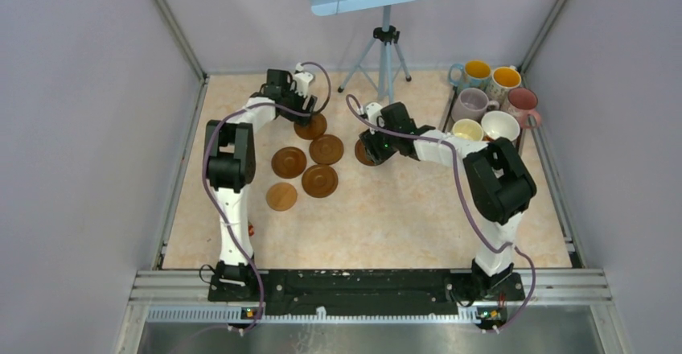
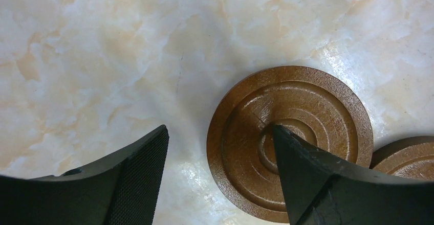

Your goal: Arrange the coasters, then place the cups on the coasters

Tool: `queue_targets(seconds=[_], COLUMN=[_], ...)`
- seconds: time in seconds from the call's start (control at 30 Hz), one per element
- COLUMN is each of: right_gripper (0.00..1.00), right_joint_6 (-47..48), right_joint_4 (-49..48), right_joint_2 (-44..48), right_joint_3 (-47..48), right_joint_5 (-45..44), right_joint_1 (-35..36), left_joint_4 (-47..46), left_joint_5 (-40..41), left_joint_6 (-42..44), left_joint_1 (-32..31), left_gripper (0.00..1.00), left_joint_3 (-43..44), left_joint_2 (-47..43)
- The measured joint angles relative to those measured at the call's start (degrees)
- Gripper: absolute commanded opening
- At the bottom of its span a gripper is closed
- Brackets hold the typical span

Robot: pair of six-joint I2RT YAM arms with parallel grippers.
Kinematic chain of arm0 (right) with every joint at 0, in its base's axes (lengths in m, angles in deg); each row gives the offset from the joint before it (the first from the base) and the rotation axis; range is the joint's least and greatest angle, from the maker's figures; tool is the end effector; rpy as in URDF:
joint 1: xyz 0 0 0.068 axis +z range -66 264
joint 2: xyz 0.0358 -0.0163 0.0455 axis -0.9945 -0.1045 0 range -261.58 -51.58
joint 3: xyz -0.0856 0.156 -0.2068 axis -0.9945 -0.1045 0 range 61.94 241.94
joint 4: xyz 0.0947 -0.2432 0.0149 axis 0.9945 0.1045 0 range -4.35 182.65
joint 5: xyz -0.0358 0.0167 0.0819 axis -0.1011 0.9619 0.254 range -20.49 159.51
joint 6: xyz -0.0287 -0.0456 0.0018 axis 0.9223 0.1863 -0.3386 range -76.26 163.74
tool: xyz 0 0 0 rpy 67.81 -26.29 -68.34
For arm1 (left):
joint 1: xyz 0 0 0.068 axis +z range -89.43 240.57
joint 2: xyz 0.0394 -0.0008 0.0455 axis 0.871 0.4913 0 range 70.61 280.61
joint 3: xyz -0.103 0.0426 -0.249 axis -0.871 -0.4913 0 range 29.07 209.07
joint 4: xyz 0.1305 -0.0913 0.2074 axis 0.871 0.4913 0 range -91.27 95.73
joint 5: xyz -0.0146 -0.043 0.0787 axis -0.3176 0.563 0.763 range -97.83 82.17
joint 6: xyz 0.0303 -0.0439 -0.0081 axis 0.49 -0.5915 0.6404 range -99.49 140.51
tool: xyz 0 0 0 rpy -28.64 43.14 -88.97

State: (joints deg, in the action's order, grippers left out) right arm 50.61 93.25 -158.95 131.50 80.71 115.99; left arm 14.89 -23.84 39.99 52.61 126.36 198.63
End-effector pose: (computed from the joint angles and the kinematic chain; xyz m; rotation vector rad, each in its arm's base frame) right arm 0.3403 0.2207 0.1850 -0.8843 2.2187 0.4413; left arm 0.4918 -0.0786 0.1688 0.6865 2.2589 -0.2364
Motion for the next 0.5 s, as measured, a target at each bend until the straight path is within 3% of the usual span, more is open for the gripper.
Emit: queue_targets(seconds=[0.3, 0.5], right_gripper=[0.57, 0.53], right_joint_6=[0.0, 0.4], right_joint_4=[0.2, 1.1], right_joint_2=[-2.7, -3.1], right_joint_3=[0.5, 1.1], right_joint_5=[-1.3, 0.6], right_joint_1=[0.1, 0.2], left_joint_4=[0.5, -0.1], left_joint_5=[0.8, -0.3], left_joint_6=[0.8, 3.7], left_joint_1=[0.0, 0.0], left_gripper=[0.62, 0.52], left_joint_3=[-0.3, -7.3], left_joint_2=[-0.2, -4.7])
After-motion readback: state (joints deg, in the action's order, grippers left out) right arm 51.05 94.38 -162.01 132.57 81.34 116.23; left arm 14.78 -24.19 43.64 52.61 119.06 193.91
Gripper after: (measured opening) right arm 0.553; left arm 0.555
